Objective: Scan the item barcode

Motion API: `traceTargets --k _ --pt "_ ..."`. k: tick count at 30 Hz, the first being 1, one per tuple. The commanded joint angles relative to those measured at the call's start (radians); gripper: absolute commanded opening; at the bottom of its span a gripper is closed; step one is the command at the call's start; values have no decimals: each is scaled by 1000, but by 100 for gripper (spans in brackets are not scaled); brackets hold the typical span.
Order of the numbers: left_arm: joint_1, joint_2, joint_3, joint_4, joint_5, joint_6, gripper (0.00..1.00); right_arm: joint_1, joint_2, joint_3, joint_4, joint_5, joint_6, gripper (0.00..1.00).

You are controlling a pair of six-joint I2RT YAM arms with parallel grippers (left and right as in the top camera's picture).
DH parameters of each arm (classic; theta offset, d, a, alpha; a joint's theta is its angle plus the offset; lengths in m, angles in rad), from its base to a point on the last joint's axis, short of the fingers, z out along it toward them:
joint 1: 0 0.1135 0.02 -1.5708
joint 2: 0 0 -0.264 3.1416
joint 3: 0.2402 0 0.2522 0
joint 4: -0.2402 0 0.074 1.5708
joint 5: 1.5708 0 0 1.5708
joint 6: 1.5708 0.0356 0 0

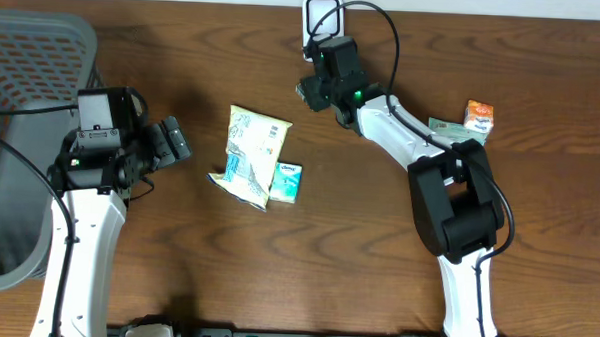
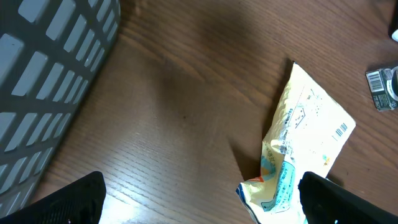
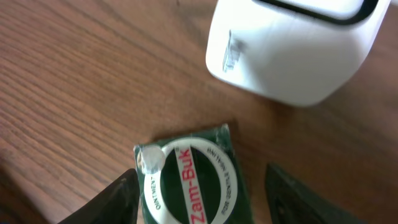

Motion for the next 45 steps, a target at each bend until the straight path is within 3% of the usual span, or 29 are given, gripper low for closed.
traceTargets --k 1,2,5,9,29,34,39,45 --pt "3 2 1 -3 2 -2 98 -1 14 10 7 -7 -103 66" --pt "3 2 1 -3 2 -2 98 0 23 10 -5 -26 -143 73" --pt "3 2 1 -3 2 -2 98 -1 28 10 -48 -66 -200 82" --pt "3 2 1 -3 2 -2 98 -8 28 10 -79 -68 -202 86" --pt "3 2 1 -3 2 -2 98 -57 90 10 -35 -122 -202 82" --pt "3 2 1 -3 2 -2 98 -62 90 10 -42 -125 -202 76" --pt "3 2 1 -3 2 -2 98 -61 90 10 -72 -126 -199 57" --pt "3 2 1 -3 2 -2 98 -60 89 10 -82 -132 -145 55"
